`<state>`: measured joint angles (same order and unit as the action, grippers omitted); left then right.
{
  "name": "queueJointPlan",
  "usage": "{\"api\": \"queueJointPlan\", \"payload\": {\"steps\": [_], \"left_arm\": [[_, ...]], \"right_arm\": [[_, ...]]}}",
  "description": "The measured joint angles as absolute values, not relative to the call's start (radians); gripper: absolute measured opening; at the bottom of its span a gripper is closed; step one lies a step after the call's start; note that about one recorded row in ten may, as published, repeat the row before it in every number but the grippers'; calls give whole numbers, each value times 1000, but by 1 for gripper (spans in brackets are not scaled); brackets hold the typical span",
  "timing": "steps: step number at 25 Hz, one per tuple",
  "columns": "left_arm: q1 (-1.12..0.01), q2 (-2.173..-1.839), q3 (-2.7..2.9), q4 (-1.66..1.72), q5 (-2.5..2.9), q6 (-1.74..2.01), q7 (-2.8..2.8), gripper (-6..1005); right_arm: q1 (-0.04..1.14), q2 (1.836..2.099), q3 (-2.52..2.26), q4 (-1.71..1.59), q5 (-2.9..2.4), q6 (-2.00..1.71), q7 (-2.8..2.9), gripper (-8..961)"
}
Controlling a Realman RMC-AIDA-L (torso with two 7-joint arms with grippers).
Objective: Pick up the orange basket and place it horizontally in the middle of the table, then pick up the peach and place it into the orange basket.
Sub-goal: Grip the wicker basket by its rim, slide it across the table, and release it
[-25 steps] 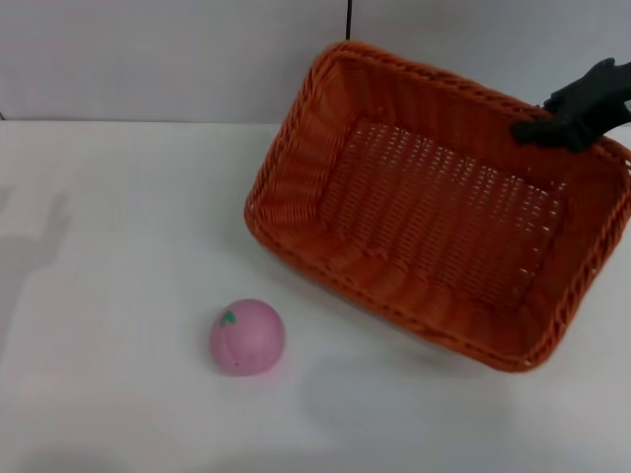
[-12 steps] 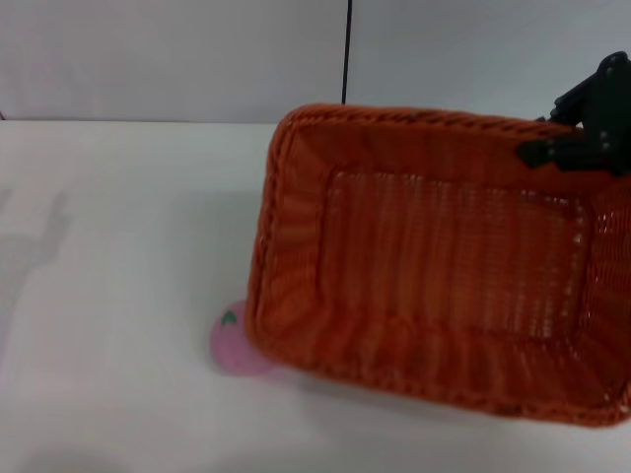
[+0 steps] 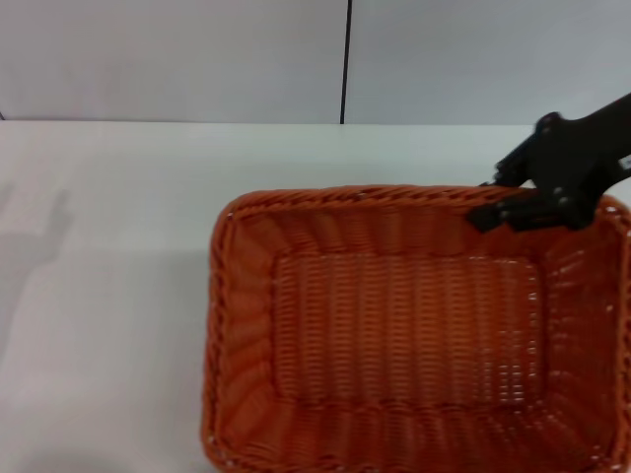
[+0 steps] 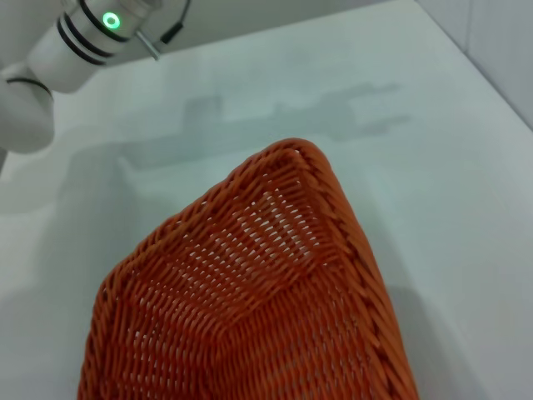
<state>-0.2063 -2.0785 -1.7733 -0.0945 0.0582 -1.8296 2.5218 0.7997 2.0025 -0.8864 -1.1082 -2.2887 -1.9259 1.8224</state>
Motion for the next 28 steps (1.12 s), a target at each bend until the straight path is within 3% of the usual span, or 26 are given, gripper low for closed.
{"api": "queueJointPlan", "payload": {"steps": [6,10,14,18,20,21,24,25,28], "left_arm": [[-212,-2078,-1773,-93,58,-1829,2522,764],[-212,-2078,-1773,-90,58,-1828,2522,764],[-206,-2078,-1773,-89,58,-1828,2522,764],[-203,-2078,-1773,-89,58,-1828,2522,764],[-203,-2078,-1773,-88,58,-1828,2522,764],[-203,-2078,-1773,-88,58,-1828,2522,764],[-205,-2078,-1773,-87,58,-1827,2522,764],[-208,-2079,-1773,-86,58,-1826,2522,764],[-212,-2078,-1773,-82,58,-1824,2522,764]], "right_arm": [[845,2022,-916,-997,-2286,-1828,1776,163],[861,2050,-928,-975,-2241,-1751,1727,163],[835,2052,-910,-992,-2133,-1754,1666,163],[760,2023,-886,-1040,-1976,-1796,1622,163],[716,1984,-883,-1061,-1944,-1826,1633,163],[716,1984,-883,-1061,-1944,-1826,1633,163],[692,1943,-879,-1062,-1953,-1866,1660,162],[682,1917,-878,-1056,-1978,-1895,1682,162],[679,1896,-877,-1049,-2010,-1917,1700,162]]}}
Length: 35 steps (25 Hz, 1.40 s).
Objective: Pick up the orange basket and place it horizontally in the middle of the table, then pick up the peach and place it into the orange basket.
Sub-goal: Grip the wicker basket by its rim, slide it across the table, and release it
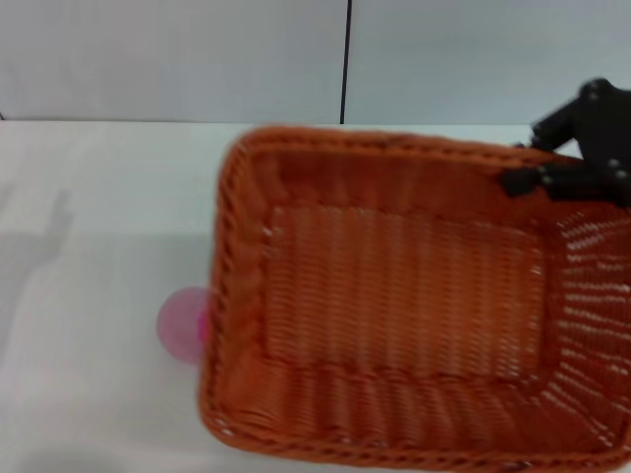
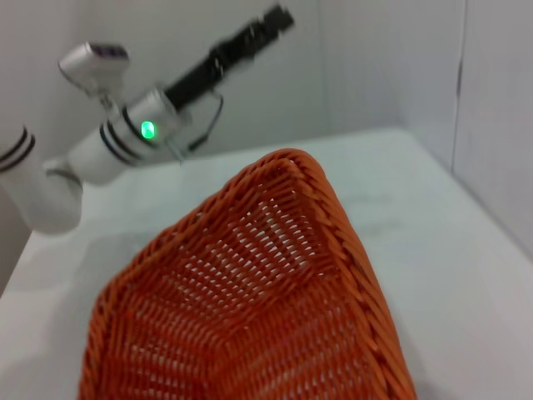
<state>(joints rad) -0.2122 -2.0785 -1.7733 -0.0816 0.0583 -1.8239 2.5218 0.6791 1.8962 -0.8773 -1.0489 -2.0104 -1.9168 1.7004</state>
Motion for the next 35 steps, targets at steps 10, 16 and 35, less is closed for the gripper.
{"api": "queueJointPlan", "payload": {"steps": [10,16,35], "left_arm": [[-226,-2078,-1766,-79,58,-1816,2522,764],[-227,-2079,-1766,-81,58,-1817,2522,764],[-224,-2079,-1766,-80,58,-1821,2522,764]], "right_arm": [[775,1910,-886,-848,-2271,-1882,1682,162],[811,1950,-901,-781,-2311,-1765,1642,161],[873,1992,-946,-793,-2324,-1579,1659,345]]}}
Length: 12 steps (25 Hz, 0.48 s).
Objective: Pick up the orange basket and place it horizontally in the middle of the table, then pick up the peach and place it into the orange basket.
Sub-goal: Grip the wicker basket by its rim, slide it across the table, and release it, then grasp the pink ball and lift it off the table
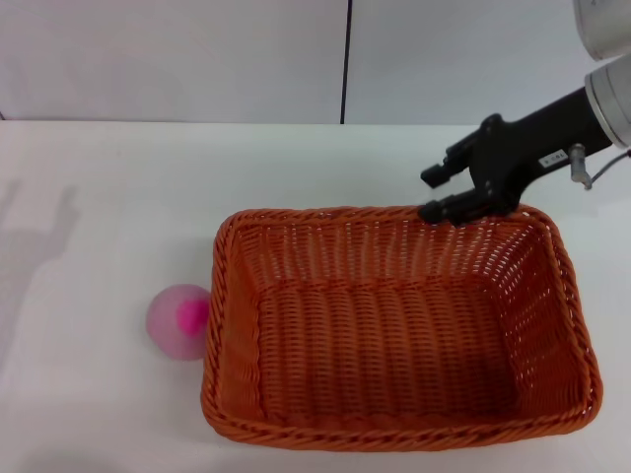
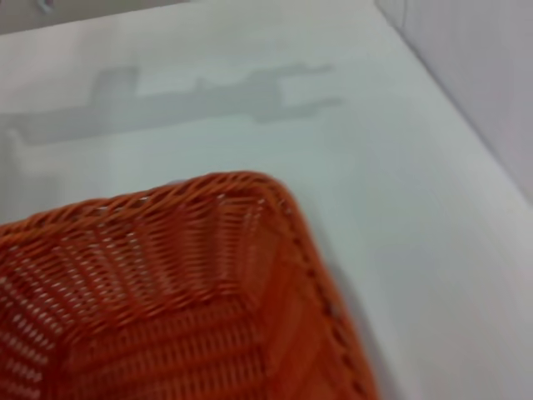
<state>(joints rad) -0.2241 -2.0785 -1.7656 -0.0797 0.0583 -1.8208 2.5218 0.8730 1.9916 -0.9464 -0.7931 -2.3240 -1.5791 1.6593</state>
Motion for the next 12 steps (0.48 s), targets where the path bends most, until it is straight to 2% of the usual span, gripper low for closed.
{"api": "queueJointPlan", "payload": {"steps": [2,3,5,6,7,9,12], "left_arm": [[-221,-2079,-1766,-80,58,-1822,2522,764],[-221,-2079,-1766,-80,58,-1822,2522,764],[-219,-2079,-1766,-80,58,-1822,2522,764],[-218,-2078,-1766,-80,60,-1823,2522,764],[-218,-2076,-1764,-80,64,-1823,2519,764],[-217,-2074,-1763,-80,66,-1822,2514,764],[-216,-2066,-1748,-80,69,-1805,2475,756]], "right_arm": [[834,2012,-930,-866,-2315,-1557,1659,385],[834,2012,-930,-866,-2315,-1557,1659,405],[786,2029,-905,-935,-2281,-1540,1650,445],[753,2041,-884,-974,-2244,-1531,1637,465],[672,2058,-831,-1032,-2130,-1515,1595,485],[642,2063,-809,-1040,-2065,-1510,1571,507],[474,2071,-715,-950,-1670,-1507,1400,513]]}}
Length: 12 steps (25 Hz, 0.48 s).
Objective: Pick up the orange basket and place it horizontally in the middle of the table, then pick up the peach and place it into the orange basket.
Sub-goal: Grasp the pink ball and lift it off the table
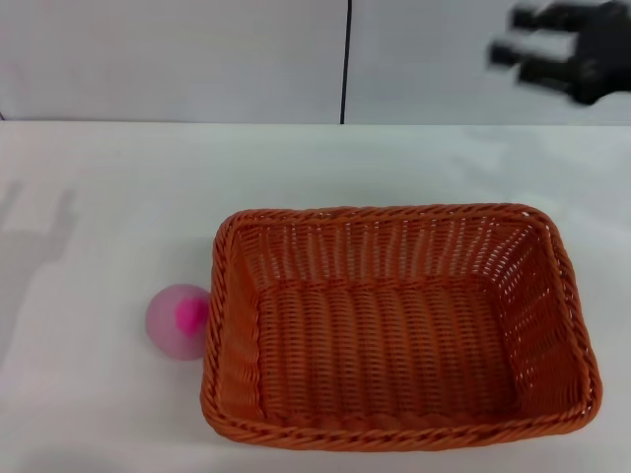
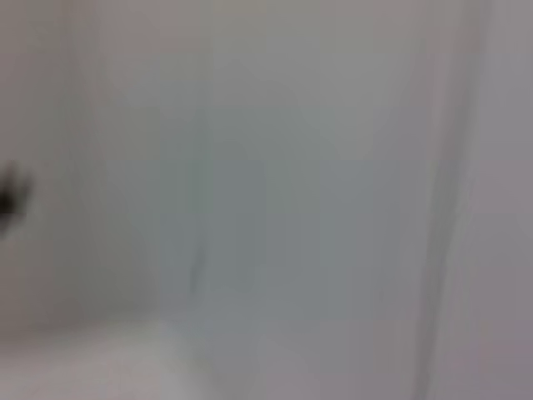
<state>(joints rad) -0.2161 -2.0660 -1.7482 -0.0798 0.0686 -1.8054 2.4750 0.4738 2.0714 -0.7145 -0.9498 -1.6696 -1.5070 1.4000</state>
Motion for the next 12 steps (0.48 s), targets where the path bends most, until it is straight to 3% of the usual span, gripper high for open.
{"api": "queueJointPlan", "payload": {"steps": [7,9,12], "left_arm": [[-221,-2044,-1660,-89,70,-1750,2469,757],[-254,-1982,-1485,-91,70,-1626,2472,757],[-271,-1942,-1383,-84,71,-1558,2468,757]], "right_arm": [[305,2071,-692,-700,-1257,-1541,1124,517],[275,2070,-679,-634,-1194,-1549,1074,517],[256,2068,-632,-547,-1168,-1563,1026,517]]}}
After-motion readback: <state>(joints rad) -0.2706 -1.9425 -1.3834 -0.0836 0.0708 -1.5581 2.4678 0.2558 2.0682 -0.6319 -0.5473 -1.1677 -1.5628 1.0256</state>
